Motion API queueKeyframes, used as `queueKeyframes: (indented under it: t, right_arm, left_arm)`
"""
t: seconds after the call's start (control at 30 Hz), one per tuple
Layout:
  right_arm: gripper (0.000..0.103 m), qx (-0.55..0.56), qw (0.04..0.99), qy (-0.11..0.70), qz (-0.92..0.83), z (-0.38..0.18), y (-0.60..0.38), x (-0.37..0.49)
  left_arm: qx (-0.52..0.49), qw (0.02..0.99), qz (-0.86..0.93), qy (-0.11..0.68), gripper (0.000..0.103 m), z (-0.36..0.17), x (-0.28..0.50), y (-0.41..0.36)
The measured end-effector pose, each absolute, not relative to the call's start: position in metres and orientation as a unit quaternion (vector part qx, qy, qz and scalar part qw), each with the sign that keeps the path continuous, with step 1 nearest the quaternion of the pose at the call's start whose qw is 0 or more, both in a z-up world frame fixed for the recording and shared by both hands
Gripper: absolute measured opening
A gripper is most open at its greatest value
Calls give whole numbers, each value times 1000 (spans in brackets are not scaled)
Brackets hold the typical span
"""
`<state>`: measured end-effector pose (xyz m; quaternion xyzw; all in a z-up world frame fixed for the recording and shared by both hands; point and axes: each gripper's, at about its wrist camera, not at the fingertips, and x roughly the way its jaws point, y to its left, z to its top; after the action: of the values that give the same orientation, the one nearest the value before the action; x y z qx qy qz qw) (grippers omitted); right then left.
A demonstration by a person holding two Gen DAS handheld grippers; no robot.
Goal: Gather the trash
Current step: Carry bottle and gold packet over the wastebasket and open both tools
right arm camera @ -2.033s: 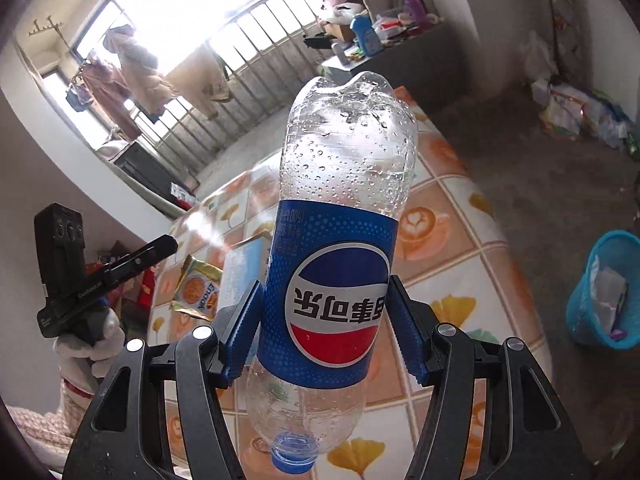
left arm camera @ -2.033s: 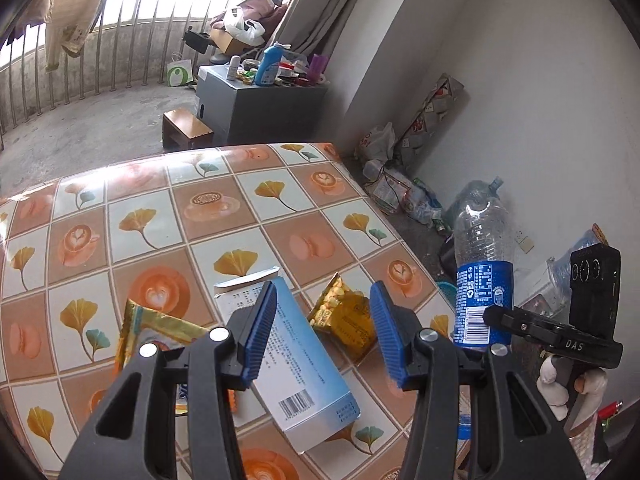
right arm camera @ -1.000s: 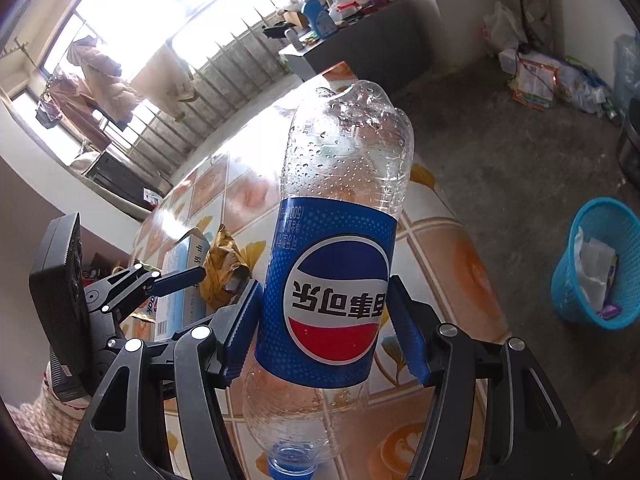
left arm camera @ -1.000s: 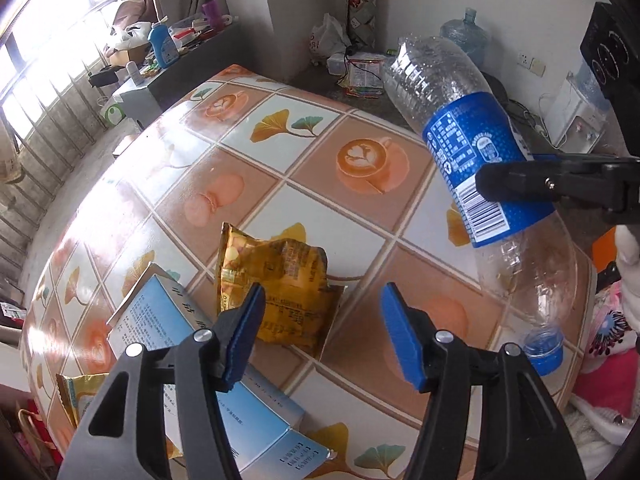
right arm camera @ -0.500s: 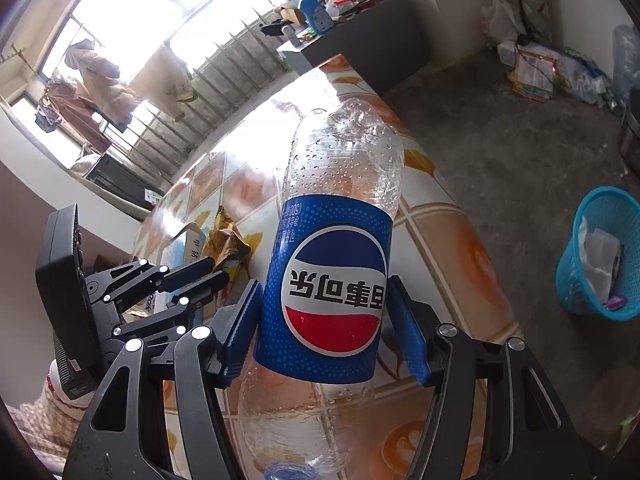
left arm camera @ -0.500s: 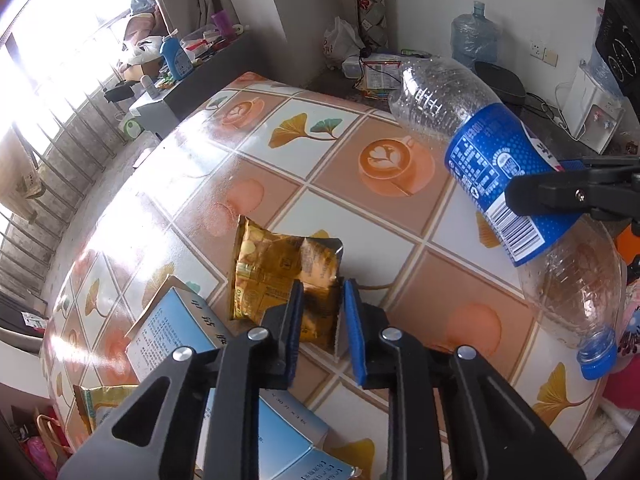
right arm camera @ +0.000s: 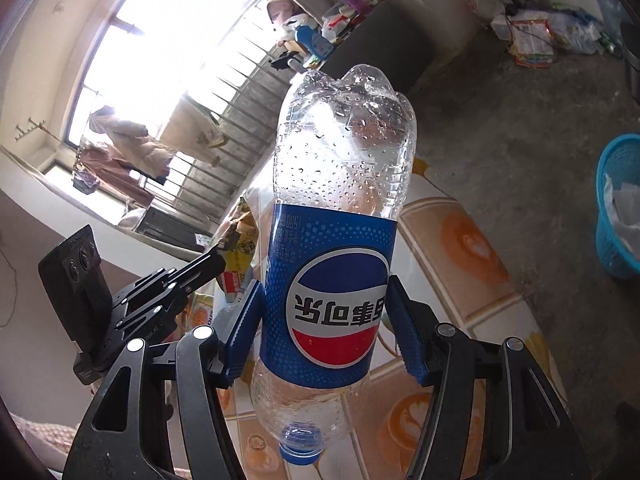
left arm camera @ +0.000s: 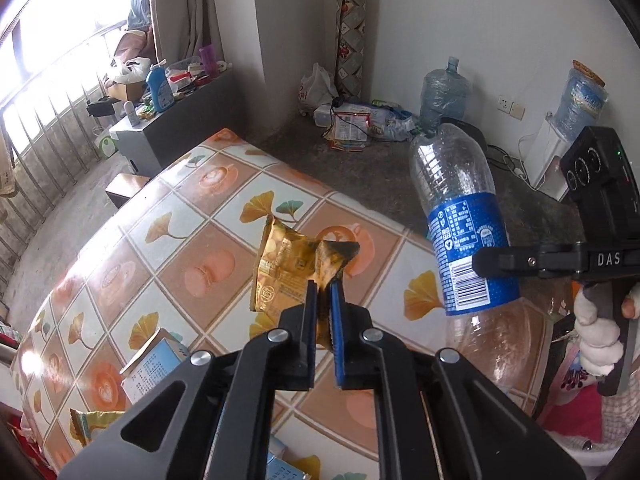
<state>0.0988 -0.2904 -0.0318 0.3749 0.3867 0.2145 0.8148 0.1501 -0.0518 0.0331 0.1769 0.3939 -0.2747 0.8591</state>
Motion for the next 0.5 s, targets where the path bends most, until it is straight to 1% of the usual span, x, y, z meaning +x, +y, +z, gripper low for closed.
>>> queueKeyframes:
  t: [0.13, 0.27, 0.4, 0.5]
  right_arm:
    - [58, 434, 805, 353, 198, -37, -328, 81]
    - [57, 496, 791, 318, 162, -48, -378, 60]
    - [57, 553, 772, 295, 105, -71, -429, 40]
    - [57, 608, 740, 277, 77, -95, -465, 31]
  left_arm:
    - [166, 844, -330, 390, 6, 47, 155, -97]
    - [173, 819, -389, 386, 6, 49, 158, -162]
    - [153, 777, -441, 422, 6, 35, 174, -230]
    - [151, 748, -467, 447, 6, 18, 187, -285]
